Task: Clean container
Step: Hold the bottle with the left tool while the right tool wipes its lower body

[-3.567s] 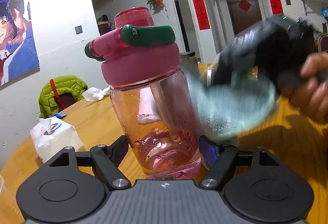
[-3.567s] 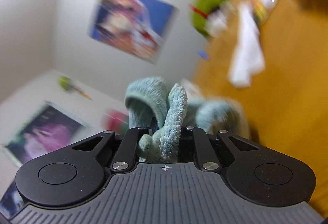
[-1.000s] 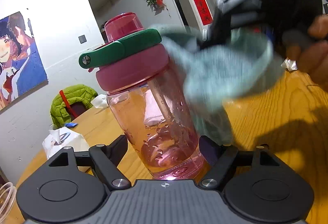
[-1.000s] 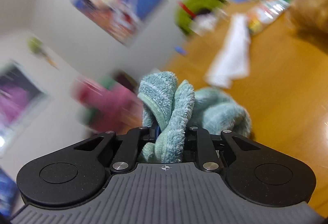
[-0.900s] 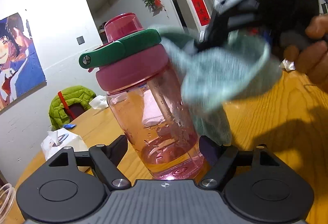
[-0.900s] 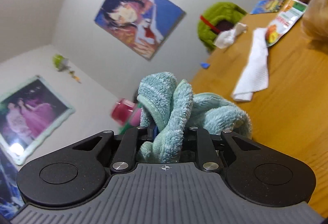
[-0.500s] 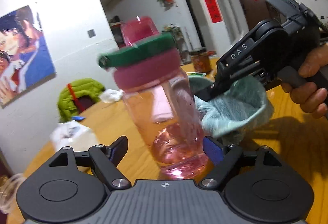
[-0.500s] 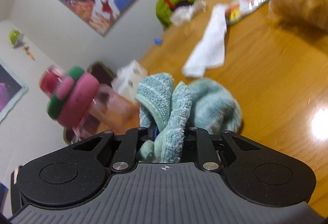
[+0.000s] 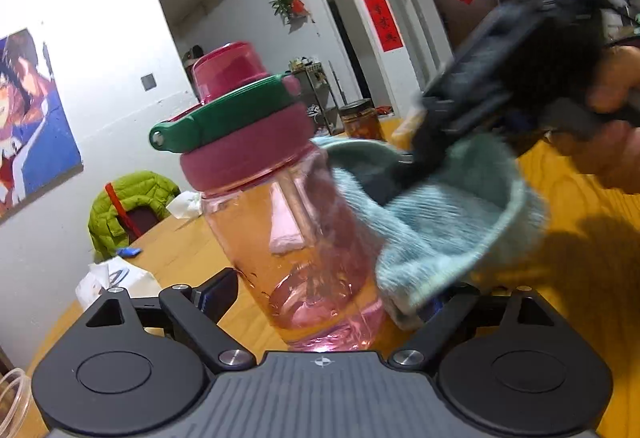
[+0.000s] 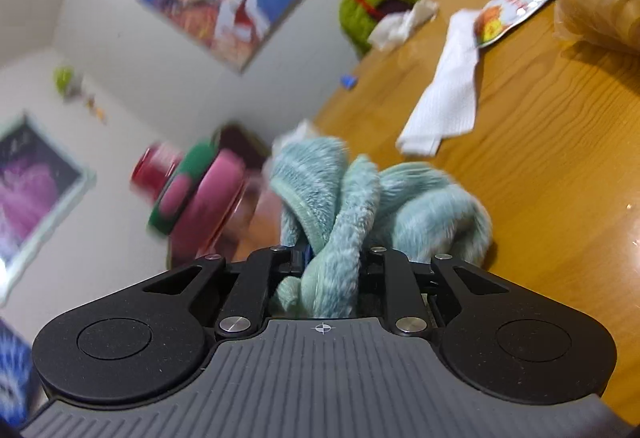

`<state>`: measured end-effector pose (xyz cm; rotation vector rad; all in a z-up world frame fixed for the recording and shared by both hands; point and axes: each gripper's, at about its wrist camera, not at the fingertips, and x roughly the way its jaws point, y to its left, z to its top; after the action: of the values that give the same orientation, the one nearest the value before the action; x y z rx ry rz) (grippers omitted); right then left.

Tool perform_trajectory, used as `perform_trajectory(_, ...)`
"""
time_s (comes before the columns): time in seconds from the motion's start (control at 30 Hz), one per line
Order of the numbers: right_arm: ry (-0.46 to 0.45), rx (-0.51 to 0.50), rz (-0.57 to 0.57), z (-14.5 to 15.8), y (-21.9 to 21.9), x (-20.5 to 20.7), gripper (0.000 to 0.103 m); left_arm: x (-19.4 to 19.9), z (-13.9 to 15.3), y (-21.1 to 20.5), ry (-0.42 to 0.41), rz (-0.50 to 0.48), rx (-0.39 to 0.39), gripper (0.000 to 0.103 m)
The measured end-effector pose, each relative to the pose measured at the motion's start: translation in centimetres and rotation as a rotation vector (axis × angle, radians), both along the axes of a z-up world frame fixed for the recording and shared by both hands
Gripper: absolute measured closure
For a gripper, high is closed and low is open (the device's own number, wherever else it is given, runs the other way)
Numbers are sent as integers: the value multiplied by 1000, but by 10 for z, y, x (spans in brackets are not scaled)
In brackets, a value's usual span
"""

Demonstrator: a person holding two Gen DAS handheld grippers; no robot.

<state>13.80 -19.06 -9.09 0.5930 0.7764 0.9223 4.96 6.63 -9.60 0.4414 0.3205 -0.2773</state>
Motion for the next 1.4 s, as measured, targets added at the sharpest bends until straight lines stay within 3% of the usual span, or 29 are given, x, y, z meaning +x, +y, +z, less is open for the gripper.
perform_trajectory(0.1,-53,-43,25,9,2,-10,82,5,-1,1,-1,15,-7,22)
perform_trajectory(0.2,-78,12,-39,12,-10,-14,83,5,-3,-4,-12,21,18,23)
perform_trajectory(0.37,-139,282,-91,16,-33,-21,84,6,-6,-9,-25,21,35,24)
perform_trajectory(0.5,-22,508,-65,-7,-35,-8,84,4,-7,-12,-30,0,35,24)
perform_trajectory(0.57,58,450,-69,-14,-27,-1,83,6,-8,-10,-36,-1,43,24)
perform_trajectory(0.7,172,148,-115,-29,-7,11,81,7,-9,-9,-45,-7,45,24)
perform_trajectory(0.8,183,22,-121,-36,4,16,81,5,-9,-9,-47,-9,44,24)
perform_trajectory(0.9,119,-22,-128,-27,9,12,81,1,-9,-10,-48,-10,43,24)
perform_trajectory(0.93,83,7,-131,-21,7,8,81,-4,-10,-13,-49,-10,44,24)
perform_trajectory(1.07,0,331,-88,-4,-19,0,81,-9,-10,-17,-49,-16,42,24)
perform_trajectory(1.13,-2,365,-72,-3,-18,0,80,-8,-10,-17,-51,-18,47,24)
perform_trajectory(1.27,88,245,-83,-18,-5,13,79,1,-10,-11,-43,-2,38,24)
perform_trajectory(1.33,148,83,-91,-26,6,20,79,0,-10,-12,-38,-11,36,24)
perform_trajectory(1.4,142,-19,-106,-31,15,21,80,-2,-10,-13,-37,-2,41,23)
